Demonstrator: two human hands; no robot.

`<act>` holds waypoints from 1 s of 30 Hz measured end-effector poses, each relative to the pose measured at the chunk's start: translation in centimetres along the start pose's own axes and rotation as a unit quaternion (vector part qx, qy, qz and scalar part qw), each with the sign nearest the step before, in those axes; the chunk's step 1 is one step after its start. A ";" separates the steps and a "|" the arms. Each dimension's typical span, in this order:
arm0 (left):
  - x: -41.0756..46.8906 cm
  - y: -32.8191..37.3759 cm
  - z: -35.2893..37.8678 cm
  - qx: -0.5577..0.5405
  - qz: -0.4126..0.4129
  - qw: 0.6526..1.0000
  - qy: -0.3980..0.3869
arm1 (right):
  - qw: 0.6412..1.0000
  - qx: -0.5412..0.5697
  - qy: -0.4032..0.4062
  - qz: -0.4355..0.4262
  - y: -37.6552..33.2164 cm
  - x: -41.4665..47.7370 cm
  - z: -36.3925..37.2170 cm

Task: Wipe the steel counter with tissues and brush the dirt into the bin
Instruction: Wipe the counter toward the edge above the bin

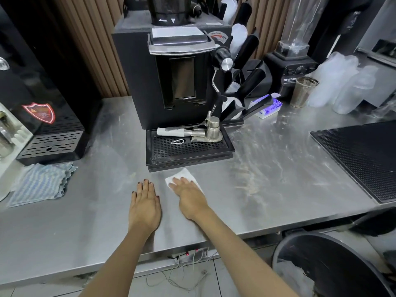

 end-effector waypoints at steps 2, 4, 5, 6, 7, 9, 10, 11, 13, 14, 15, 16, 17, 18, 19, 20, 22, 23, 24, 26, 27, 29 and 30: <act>-0.1 0.0 -0.1 -0.002 0.002 1.000 0.001 | 0.999 -0.007 0.028 0.028 2.7 -0.4 -1.4; -0.3 0.2 -0.2 -0.003 0.005 1.000 -0.001 | 0.994 -0.012 0.058 0.095 7.4 -1.7 -3.6; -0.3 0.3 -0.1 -0.003 0.006 1.000 -0.003 | 0.988 -0.016 0.079 0.135 10.3 -2.7 -5.0; -0.4 0.3 -0.1 -0.002 0.005 1.000 -0.003 | 0.980 -0.024 0.091 0.174 12.6 -3.9 -6.2; -0.3 0.3 -0.2 0.001 0.005 1.000 -0.002 | 0.974 -0.030 0.101 0.200 14.4 -4.8 -7.1; -0.1 0.2 -0.2 0.002 0.006 1.000 -0.001 | 0.972 -0.032 0.112 0.202 14.4 -6.0 -8.3; 0.0 0.1 -0.2 0.001 0.006 1.000 -0.004 | 0.973 -0.031 0.122 0.192 13.2 -6.4 -8.2; 0.0 0.1 -0.2 0.000 0.006 1.000 -0.005 | 0.976 -0.034 0.127 0.172 11.1 -6.7 -7.6; -0.1 0.2 -0.2 -0.001 0.008 1.000 -0.003 | 0.992 -0.025 0.084 0.088 5.5 -7.3 -4.2; 0.0 0.3 -0.2 -0.003 0.011 1.000 -0.003 | 0.997 -0.019 0.056 0.045 2.9 -7.8 -2.2; 0.0 0.4 -0.2 -0.004 0.012 1.000 -0.004 | 0.999 -0.016 0.038 0.015 1.3 -8.3 -0.8; 0.0 0.3 -0.2 -0.006 0.013 1.000 -0.004 | 0.999 -0.019 0.037 0.005 0.8 -8.7 0.0; 0.0 0.3 -0.1 -0.007 0.015 1.000 -0.005 | 0.999 -0.019 0.047 0.016 1.6 -8.9 0.0; 0.0 0.2 0.0 -0.008 0.017 1.000 -0.006 | 0.997 -0.019 0.064 0.037 2.8 -9.1 -0.5; 0.0 0.2 0.0 -0.008 0.019 1.000 -0.007 | 0.995 -0.017 0.081 0.063 4.1 -9.5 -1.4; 0.0 0.2 0.0 -0.009 0.019 1.000 -0.007 | 0.991 -0.015 0.094 0.092 5.8 -9.9 -2.5; -0.1 0.2 0.0 -0.013 0.021 1.000 -0.007 | 0.981 -0.002 0.108 0.160 9.4 -10.8 -4.6; 0.0 0.2 0.0 -0.014 0.021 1.000 -0.006 | 0.975 0.002 0.104 0.196 11.0 -11.3 -5.5; 0.0 0.2 0.0 -0.014 0.022 1.000 -0.005 | 0.969 -0.003 0.098 0.227 12.1 -11.9 -6.3; 0.1 0.1 0.1 -0.016 0.023 1.000 -0.005 | 0.958 -0.031 0.102 0.265 12.5 -12.7 -7.7; 0.1 0.2 0.1 -0.016 0.024 1.000 -0.006 | 0.956 -0.036 0.117 0.267 11.6 -12.9 -7.9; 0.1 0.2 0.2 -0.017 0.027 0.999 -0.005 | 0.969 -0.018 0.120 0.216 7.8 -12.5 -6.5; 0.2 0.3 0.1 -0.017 0.030 0.999 -0.001 | 0.980 -0.004 0.101 0.174 5.5 -12.1 -5.1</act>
Point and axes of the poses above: each hand's wrist, its own x-axis towards the middle knuckle, its own z-axis out of the palm, y = z × x, the point moved 10 cm from there along x, towards the middle knuckle, and after that the axes turned 1 degree about y, right-handed, at the moved point
